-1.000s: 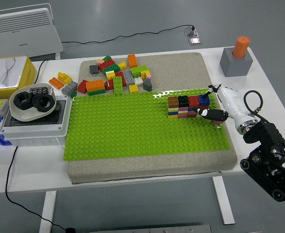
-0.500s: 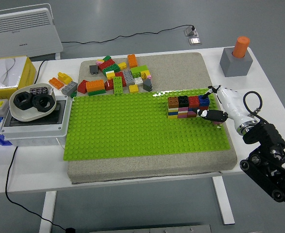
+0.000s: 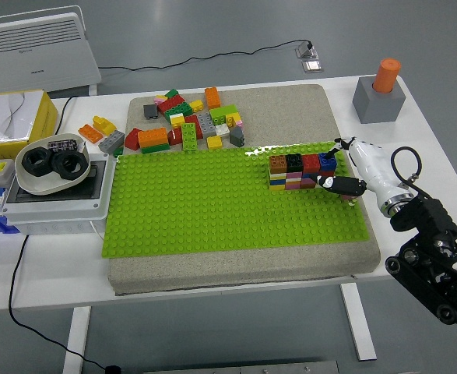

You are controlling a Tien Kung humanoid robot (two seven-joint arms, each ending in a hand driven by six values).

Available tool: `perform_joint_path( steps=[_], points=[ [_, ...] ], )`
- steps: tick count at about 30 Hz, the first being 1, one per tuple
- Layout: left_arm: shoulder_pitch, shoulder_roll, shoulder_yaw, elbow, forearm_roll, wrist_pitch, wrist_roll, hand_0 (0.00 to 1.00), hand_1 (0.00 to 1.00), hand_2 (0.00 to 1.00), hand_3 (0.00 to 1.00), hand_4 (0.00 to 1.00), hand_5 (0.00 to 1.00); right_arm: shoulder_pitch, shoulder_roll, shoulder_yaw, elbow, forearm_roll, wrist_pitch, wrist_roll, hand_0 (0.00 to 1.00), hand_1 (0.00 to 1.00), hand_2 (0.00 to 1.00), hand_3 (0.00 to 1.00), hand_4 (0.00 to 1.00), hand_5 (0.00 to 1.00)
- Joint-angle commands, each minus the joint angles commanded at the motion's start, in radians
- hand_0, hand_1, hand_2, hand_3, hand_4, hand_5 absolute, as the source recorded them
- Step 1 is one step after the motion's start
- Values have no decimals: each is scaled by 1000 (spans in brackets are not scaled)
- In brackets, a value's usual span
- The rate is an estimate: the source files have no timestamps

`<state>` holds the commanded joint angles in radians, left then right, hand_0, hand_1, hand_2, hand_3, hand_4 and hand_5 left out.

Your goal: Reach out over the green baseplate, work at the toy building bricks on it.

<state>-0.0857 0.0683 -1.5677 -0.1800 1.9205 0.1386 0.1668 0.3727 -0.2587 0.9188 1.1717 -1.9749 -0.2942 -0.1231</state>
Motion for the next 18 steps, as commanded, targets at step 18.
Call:
perform_joint_path(
  steps=[18],
  points=[
    [3, -1, 2, 0, 1, -1, 4, 700, 465, 422, 497, 402, 193, 6, -3, -7, 5, 17, -10, 11, 779, 800, 855, 575, 893, 537]
  ],
)
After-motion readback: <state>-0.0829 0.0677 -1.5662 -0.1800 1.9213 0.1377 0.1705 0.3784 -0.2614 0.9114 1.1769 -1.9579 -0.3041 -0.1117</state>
